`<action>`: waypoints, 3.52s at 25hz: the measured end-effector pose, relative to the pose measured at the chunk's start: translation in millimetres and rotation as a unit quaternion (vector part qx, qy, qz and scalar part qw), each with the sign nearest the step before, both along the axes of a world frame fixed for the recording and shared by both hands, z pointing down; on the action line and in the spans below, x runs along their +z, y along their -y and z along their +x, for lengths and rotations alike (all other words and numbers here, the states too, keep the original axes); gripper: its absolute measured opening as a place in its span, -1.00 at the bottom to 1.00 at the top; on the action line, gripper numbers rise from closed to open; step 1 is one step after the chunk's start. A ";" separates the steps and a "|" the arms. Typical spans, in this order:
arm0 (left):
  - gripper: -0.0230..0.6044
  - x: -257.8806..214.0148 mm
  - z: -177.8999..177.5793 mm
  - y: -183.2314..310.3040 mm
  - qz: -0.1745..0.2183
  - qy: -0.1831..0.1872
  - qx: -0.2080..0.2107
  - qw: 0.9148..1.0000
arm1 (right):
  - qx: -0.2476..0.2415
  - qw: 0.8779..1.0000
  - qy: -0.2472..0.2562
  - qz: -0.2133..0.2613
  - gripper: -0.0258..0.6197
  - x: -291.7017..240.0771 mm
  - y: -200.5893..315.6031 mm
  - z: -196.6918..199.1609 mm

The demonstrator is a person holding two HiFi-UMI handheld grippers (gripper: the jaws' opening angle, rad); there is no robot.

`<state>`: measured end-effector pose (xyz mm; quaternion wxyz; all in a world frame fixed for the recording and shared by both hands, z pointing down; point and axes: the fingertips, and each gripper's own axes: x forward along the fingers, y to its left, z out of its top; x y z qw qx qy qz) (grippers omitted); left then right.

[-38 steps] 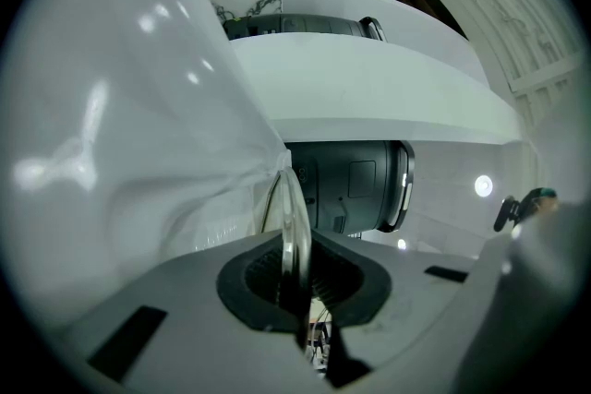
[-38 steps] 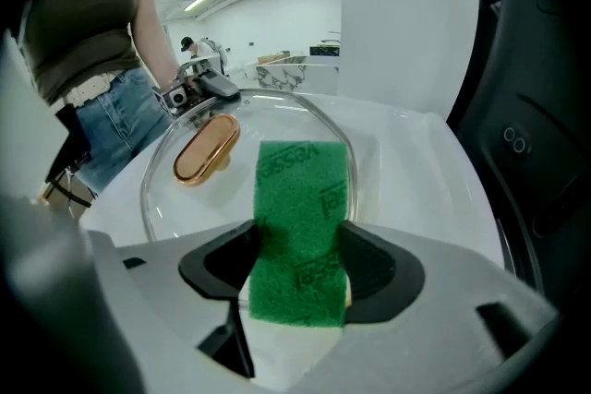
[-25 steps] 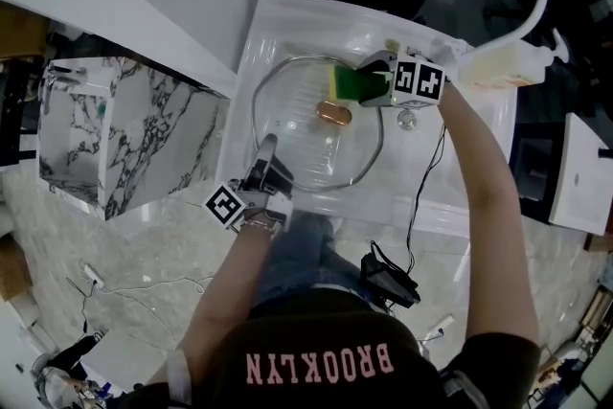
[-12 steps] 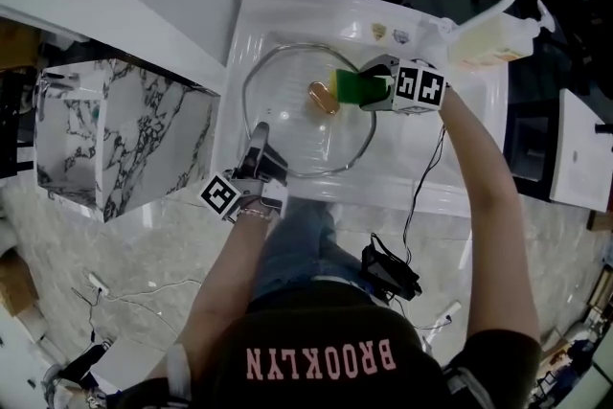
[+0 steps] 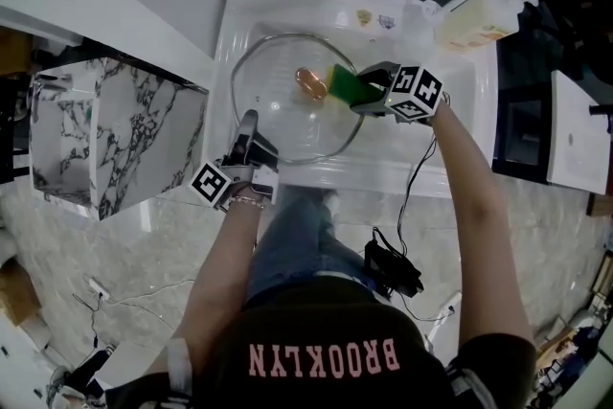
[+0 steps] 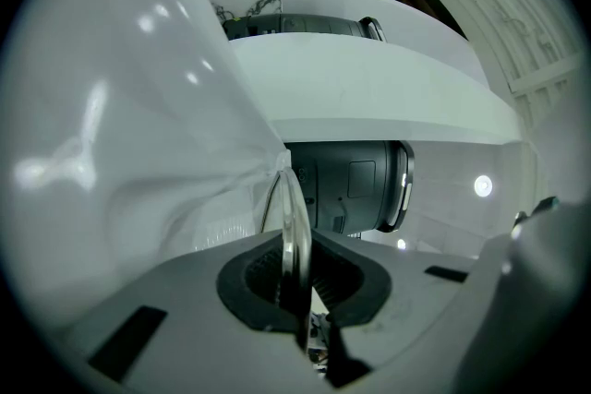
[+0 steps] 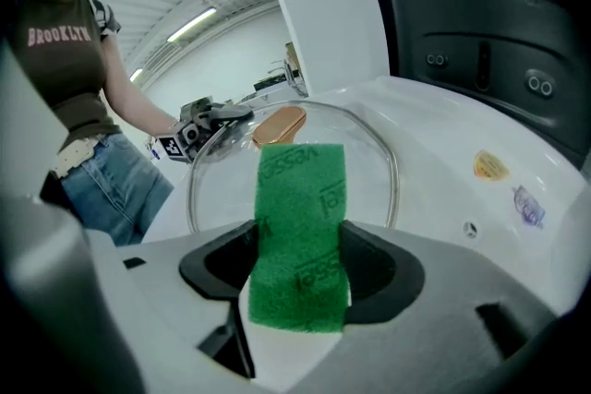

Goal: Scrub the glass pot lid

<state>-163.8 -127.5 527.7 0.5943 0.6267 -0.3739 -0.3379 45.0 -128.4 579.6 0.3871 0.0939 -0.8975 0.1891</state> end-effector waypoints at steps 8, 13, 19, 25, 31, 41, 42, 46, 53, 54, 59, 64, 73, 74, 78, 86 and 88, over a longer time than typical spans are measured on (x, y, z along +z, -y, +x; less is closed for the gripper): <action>-0.87 0.7 0.6 -0.3 0.000 0.000 -0.001 1.000 | 0.031 0.999 0.009 -0.011 -0.10 -9.1 -38.3 -11.9; -0.87 1.3 -0.4 -0.1 -0.002 -0.005 -0.002 1.000 | 0.033 0.999 -0.003 0.013 -0.09 -13.9 -52.5 -20.0; -0.87 -7.2 3.9 0.2 0.006 0.013 0.011 1.000 | 0.180 0.977 0.060 0.095 -0.09 -62.8 -25.6 0.4; -0.87 -31.2 14.9 -0.4 0.027 0.079 0.026 0.996 | 0.273 0.945 0.096 0.153 -0.09 -121.6 -23.4 28.1; -0.88 -53.3 28.2 0.7 0.045 0.122 0.035 0.991 | 0.387 0.902 0.118 0.154 -0.08 -145.9 -33.8 62.9; -0.88 -88.9 64.6 12.2 0.052 0.255 0.126 0.957 | 0.522 0.820 0.186 0.146 -0.08 -171.3 -48.7 107.7; -0.88 -92.1 69.0 12.4 0.054 0.270 0.136 0.952 | 0.525 0.819 0.183 0.144 -0.08 -169.5 -52.4 109.2; -0.87 -105.3 88.2 14.0 0.070 0.329 0.174 0.925 | 0.534 0.818 0.164 0.136 -0.08 -157.7 -68.5 114.6; -0.87 -122.3 125.8 6.7 0.104 0.417 0.250 0.867 | 0.547 0.813 0.145 0.134 -0.08 -150.6 -80.4 130.0; -0.87 -123.8 130.5 4.9 0.108 0.425 0.260 0.861 | 0.550 0.811 0.145 0.136 -0.08 -151.7 -80.9 132.3; -0.87 -134.4 166.0 -3.1 0.161 0.484 0.317 0.800 | 0.564 0.801 0.147 0.141 -0.08 -152.8 -88.1 147.1; -0.87 -130.8 214.7 -23.0 0.214 0.525 0.394 0.723 | 0.577 0.791 0.141 0.144 -0.08 -150.6 -106.1 164.9; -0.87 -104.8 272.8 -50.0 0.256 0.568 0.468 0.627 | 0.595 0.779 0.144 0.138 -0.08 -148.2 -155.2 191.2; -0.87 -101.7 278.4 -53.2 0.262 0.573 0.473 0.616 | 0.595 0.779 0.142 0.137 -0.08 -146.4 -161.0 192.6; -0.87 -91.8 301.4 -60.6 0.296 0.601 0.488 0.560 | 0.602 0.774 0.146 0.131 -0.08 -140.3 -179.3 197.1; -0.87 -72.1 337.9 -59.8 0.400 0.643 0.500 0.419 | 0.638 0.741 0.175 0.115 -0.08 -129.8 -205.1 211.5; -0.87 -64.5 341.3 -56.3 0.416 0.646 0.510 0.386 | 0.643 0.739 0.168 0.114 -0.08 -128.7 -206.6 215.8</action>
